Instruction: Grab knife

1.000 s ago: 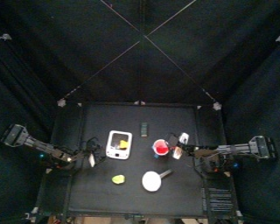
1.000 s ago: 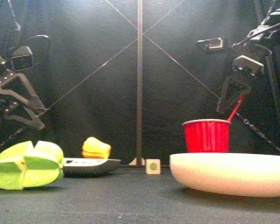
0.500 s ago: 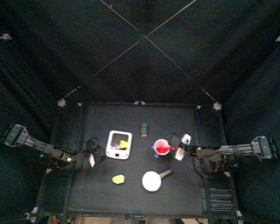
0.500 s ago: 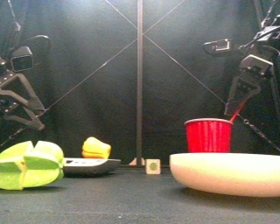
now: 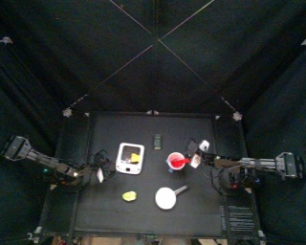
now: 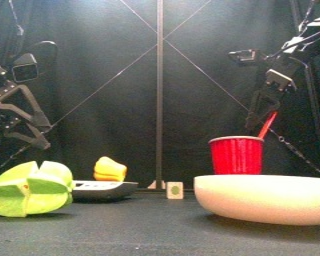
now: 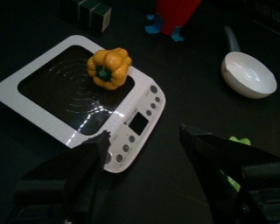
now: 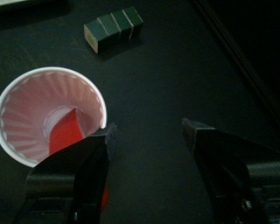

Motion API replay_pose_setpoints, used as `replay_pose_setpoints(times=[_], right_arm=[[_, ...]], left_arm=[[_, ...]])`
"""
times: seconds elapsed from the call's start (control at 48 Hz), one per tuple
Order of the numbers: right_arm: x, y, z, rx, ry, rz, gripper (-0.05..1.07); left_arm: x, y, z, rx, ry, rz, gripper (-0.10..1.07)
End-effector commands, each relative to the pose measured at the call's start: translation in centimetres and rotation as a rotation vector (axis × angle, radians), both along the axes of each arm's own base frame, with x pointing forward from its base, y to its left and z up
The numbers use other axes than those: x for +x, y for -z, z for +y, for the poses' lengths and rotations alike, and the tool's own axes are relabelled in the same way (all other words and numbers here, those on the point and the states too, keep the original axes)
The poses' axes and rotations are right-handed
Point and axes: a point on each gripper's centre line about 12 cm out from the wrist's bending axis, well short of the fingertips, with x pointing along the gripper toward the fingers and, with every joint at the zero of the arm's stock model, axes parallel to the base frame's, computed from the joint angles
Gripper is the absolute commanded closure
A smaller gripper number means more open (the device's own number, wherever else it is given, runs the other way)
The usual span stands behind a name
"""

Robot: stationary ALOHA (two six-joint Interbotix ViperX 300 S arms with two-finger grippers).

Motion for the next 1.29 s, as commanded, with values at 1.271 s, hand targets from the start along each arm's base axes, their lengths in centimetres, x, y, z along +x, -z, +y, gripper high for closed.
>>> replay_pose_setpoints(times=[1.271], right_arm=[[-1.5,-4.5,-1.9,0.678,0.149,-0.010,0.09]], left_arm=[[0.3,-0.3,0.1,0.005,-0.005,-0.010,0.01]])
